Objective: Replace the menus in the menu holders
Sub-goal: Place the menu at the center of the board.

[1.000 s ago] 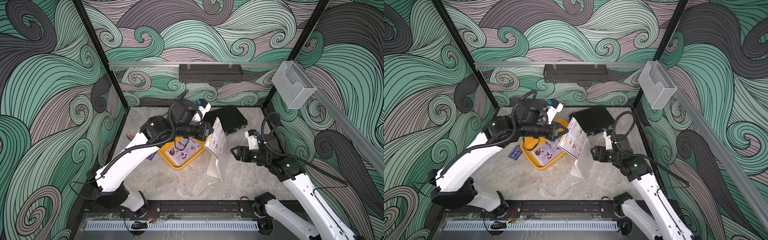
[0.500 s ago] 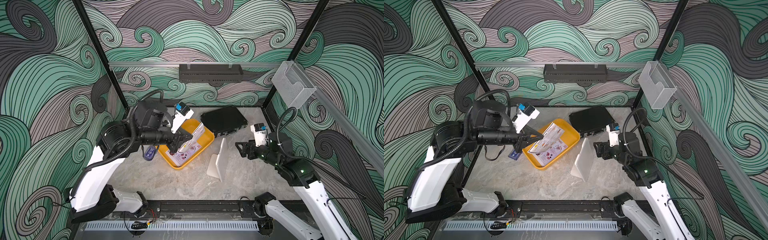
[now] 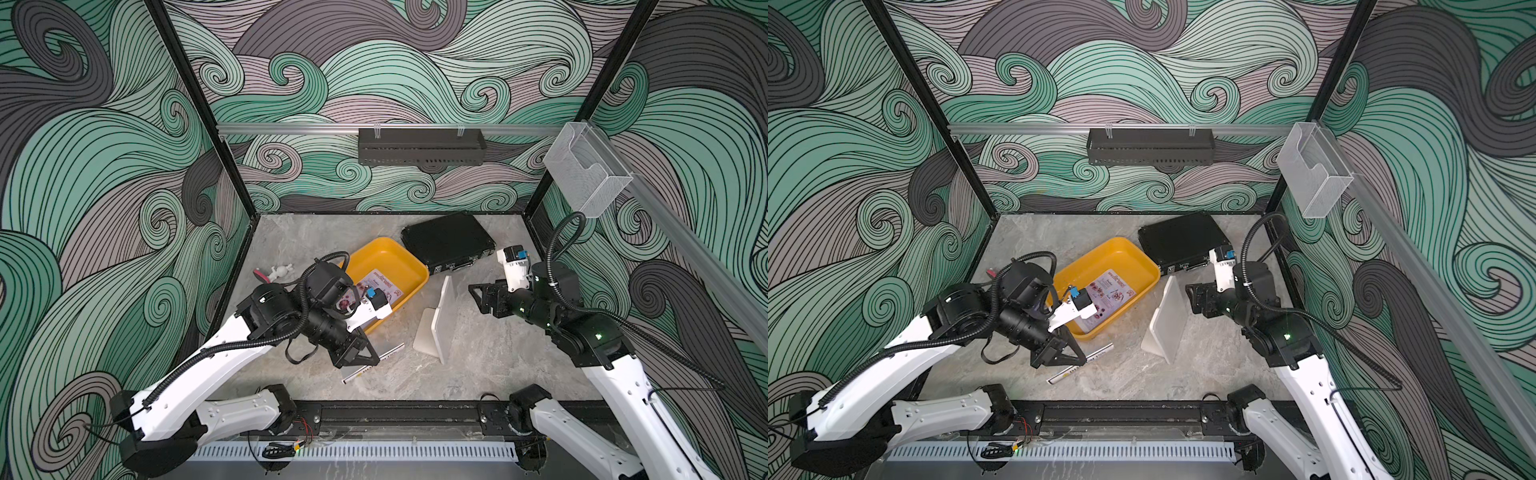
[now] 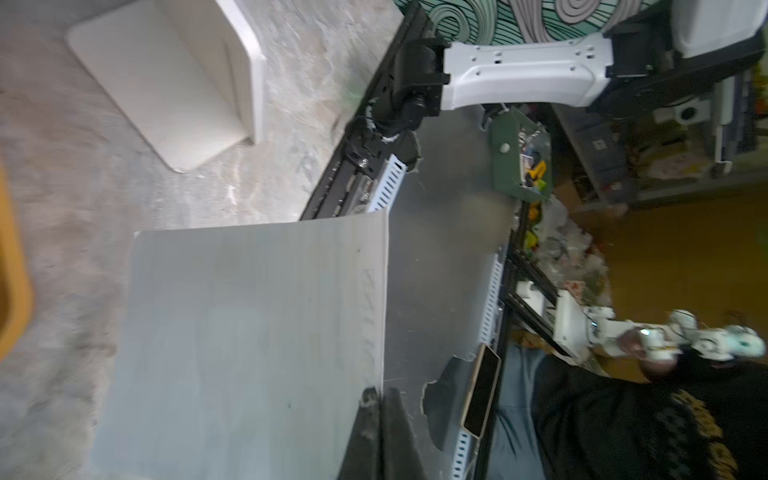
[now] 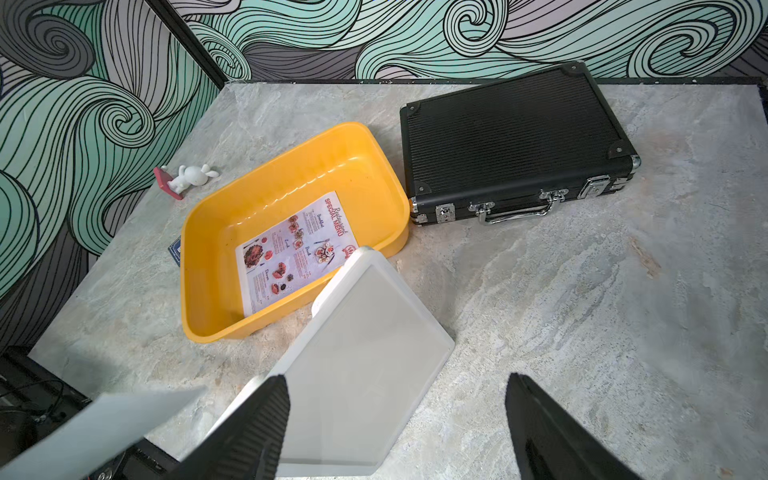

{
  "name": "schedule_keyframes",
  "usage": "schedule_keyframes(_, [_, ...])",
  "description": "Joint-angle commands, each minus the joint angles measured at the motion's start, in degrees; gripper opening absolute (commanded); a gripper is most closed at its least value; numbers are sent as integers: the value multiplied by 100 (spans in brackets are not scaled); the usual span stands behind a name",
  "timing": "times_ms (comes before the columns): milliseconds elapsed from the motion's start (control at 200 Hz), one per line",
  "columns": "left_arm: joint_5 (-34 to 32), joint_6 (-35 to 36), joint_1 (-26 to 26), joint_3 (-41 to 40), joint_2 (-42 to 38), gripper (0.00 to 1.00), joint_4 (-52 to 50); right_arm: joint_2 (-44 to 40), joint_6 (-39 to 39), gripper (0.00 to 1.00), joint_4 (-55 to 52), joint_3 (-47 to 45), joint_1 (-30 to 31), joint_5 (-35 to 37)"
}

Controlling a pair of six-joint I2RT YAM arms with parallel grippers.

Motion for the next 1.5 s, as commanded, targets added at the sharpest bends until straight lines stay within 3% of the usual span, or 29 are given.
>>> schedule_keyframes(0, [1218, -118, -33, -187, 61, 0, 962, -1, -10, 85, 45, 63, 9, -40])
schedule_keyframes(80, [1472, 283, -14, -284, 362, 0, 981, -19, 24, 85, 47, 26, 6, -65])
schedule_keyframes(175, [1324, 981, 70, -194, 896, 0, 627, -44, 44, 85, 50, -14, 4, -58])
schedule_keyframes(350, [-816, 1860, 288, 325, 2301, 0, -63, -79, 48, 85, 46, -77, 6, -47])
schedule_keyframes(495, [-2674, 2034, 381, 450, 3196, 0, 482, -123, 48, 85, 50, -119, 9, -49])
schedule_keyframes(595, [-3350, 2297, 379, 460, 3611, 0, 901, -165, 44, 85, 27, -132, -3, -33])
schedule_keyframes(846, [-3306, 3395, 384, -79, 3850, 0, 2085, -212, 0, 86, -6, -208, -5, 59])
schedule_keyframes(1111, [-3042, 3748, 380, -144, 4159, 0, 2532, -168, -35, 86, -3, -219, -5, 105])
schedule_keyframes(1431, [-4299, 3793, 444, -27, 4502, 0, 2911, -144, -27, 86, -1, -193, -9, 101])
schedule_keyframes(1496, [-4399, 3868, 439, -39, 4494, 11, 2933, -136, -27, 86, 0, -187, -14, 90])
